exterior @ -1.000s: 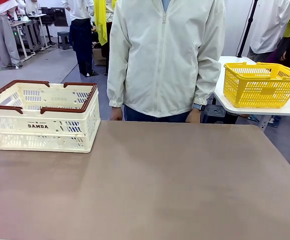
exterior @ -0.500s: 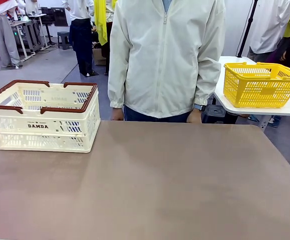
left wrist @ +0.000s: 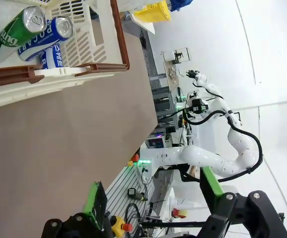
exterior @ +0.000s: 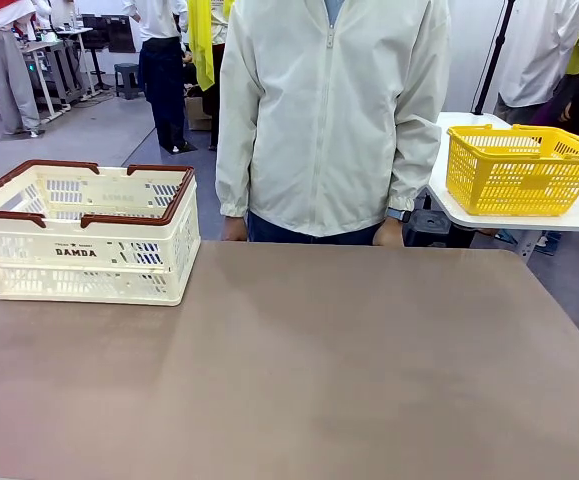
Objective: Place the drinks into the Shopping basket.
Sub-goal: Pick up one drink and place it into the Shopping basket.
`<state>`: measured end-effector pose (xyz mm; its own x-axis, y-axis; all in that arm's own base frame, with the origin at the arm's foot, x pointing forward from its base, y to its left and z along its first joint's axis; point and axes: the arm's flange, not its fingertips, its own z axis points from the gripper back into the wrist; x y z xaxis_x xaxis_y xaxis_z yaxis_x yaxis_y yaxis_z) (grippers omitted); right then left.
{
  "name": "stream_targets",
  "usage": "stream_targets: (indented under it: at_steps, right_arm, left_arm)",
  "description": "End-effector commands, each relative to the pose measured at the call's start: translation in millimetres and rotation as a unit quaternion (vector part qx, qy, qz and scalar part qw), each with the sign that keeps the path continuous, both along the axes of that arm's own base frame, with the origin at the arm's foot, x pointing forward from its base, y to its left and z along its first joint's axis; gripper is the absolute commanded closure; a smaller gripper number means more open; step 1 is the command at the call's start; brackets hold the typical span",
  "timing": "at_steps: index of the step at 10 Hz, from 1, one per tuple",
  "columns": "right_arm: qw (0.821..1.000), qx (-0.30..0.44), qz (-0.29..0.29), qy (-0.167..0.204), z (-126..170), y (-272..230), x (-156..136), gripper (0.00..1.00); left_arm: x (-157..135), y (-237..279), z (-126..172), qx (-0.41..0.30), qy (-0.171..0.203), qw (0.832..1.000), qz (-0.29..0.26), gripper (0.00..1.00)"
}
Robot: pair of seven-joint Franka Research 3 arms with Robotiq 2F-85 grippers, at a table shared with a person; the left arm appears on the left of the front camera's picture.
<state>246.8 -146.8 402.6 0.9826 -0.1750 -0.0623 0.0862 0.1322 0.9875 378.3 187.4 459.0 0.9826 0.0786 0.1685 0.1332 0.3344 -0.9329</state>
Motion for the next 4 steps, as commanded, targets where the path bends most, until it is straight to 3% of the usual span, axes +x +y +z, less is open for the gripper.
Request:
stream_targets:
  at_steps: [1,4]
  right_arm:
    - [1.000,0.000,0.001,0.006,6.7,-0.3,0.0,0.00]
    - [1.000,0.000,0.001,0.006,6.7,-0.3,0.0,0.00]
  left_arm:
    - [-0.1,-1.6,6.3,-0.005,0.003,1.000,0.010,0.00]
    - [-0.1,-1.6,6.3,-0.005,0.003,1.000,0.010,0.00]
